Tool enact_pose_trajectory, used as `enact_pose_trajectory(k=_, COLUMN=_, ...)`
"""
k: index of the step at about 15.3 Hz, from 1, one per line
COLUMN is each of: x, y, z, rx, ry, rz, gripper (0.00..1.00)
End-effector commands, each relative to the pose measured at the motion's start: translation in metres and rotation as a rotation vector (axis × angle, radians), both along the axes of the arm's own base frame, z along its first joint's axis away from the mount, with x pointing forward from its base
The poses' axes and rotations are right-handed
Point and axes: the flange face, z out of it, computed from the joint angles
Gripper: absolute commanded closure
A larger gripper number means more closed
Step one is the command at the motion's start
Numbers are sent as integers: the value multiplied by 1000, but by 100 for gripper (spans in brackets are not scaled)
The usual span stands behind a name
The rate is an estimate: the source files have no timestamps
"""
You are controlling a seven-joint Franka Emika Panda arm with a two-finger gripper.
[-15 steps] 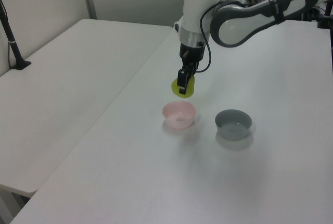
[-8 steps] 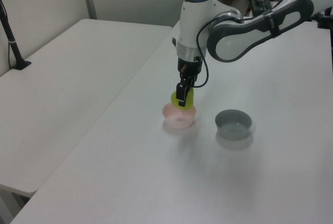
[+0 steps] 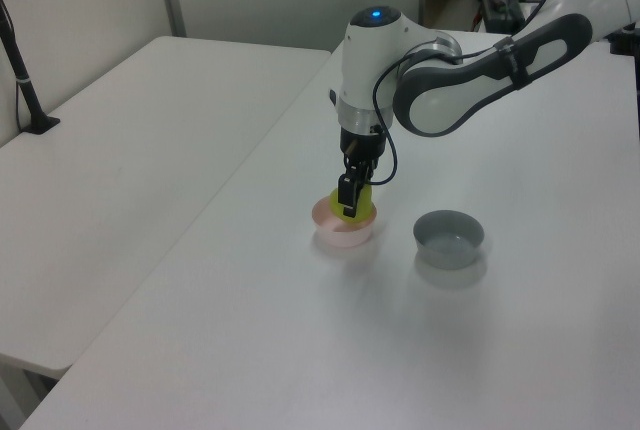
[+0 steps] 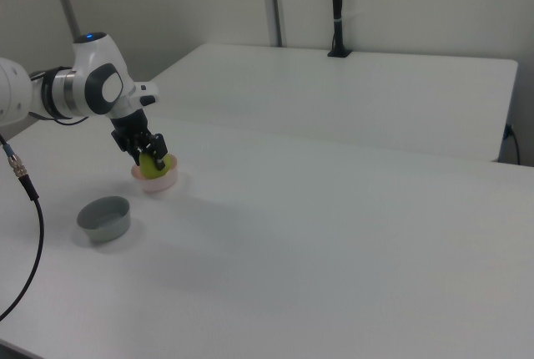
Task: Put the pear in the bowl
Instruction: 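Open the gripper to release the pear and raise the gripper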
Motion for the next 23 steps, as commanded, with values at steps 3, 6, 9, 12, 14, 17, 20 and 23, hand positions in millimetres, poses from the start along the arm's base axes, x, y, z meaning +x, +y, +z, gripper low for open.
enact_pose_trajectory(k=3, x=3, y=6, z=2, rx=0, ry=-28, rz=-21, gripper=0)
enact_pose_trajectory(k=6, x=2, y=6, z=6, rx=3, ry=-32, rz=-19, gripper=0)
enact_pose_trajectory(k=9, x=2, y=-13, z=54, rx=28, ry=-67, rz=-37, gripper=0)
enact_pose_trajectory(k=12, x=-8, y=-52, z=92, rx=22, ry=-5, rz=-74, gripper=0)
enact_pose_trajectory(k=14, x=-16, y=-80, z=116, rx=17, ry=43, rz=-69, gripper=0)
enact_pose_trajectory(k=17, x=-36, y=-131, z=150, rx=18, ry=123, rz=-61, gripper=0)
enact_pose_trajectory(k=20, x=-53, y=-182, z=182, rx=29, ry=153, rz=-43, gripper=0)
enact_pose_trajectory(k=23, x=-67, y=-239, z=204, rx=45, ry=140, rz=-84, gripper=0)
